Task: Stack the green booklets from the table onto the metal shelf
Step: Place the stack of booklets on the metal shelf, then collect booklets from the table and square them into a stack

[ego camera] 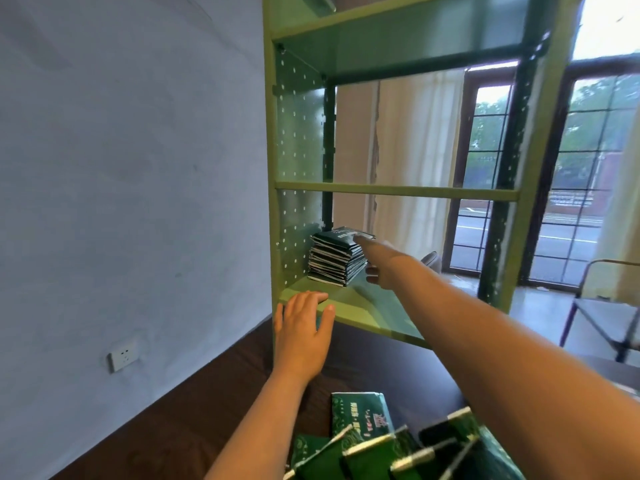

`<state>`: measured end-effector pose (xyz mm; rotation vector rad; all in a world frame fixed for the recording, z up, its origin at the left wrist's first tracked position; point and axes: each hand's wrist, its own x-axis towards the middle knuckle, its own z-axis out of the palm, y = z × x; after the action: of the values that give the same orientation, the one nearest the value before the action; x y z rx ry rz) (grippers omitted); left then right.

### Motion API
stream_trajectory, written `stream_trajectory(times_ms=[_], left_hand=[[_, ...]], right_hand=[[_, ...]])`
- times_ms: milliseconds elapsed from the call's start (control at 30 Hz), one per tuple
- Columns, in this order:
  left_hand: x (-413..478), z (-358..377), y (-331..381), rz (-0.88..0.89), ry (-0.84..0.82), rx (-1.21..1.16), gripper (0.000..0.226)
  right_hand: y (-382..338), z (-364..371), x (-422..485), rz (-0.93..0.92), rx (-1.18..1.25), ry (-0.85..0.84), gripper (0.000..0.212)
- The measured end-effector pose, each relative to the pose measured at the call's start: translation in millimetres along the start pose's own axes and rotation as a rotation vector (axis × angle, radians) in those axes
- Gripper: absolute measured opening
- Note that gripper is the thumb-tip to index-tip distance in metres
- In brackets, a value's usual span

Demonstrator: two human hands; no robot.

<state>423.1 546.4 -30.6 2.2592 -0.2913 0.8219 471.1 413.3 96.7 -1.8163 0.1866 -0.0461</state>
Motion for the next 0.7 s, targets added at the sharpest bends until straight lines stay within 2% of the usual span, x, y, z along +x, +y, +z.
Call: stream_trajectory(times_ms=[100,267,367,433,567,700], left_hand=[[6.5,-6.3,4.9,-0.054,-0.048,0.001,0.027],[21.9,-25.2,22.4,-0.116,-0.230,0.108,0.036],[29.8,-35.4,30.5,-0.149,-0.364,0.171,0.041],[28.9,-40.9,45.0,-0.121,-0.379,0.127,0.041],[16.8,-56.1,83.8,0.011,-0.478,-0.018,0.027],[-15.0,-67.6,139.6,0.124,-0.652,-0.077,0.026]], right_hand=[[6.4,-0.3,-20.6,-0.033,0.001,-0.012,0.057],[16.4,-11.9,-79.7,-0.149,-0.104,-0.033,0.046],[21.8,-24.8,-120.0,-0.235,-0.156,-0.100,0.024],[27.1,-39.1,-144.2,-0.269,-0.148,-0.102,0.013],[34.1,-69.9,-189.3,-0.305,-0.178,-0.092,0.024],[49.9,-116.9,-235.1,-0.347,-0.206,-0.062,0.022]])
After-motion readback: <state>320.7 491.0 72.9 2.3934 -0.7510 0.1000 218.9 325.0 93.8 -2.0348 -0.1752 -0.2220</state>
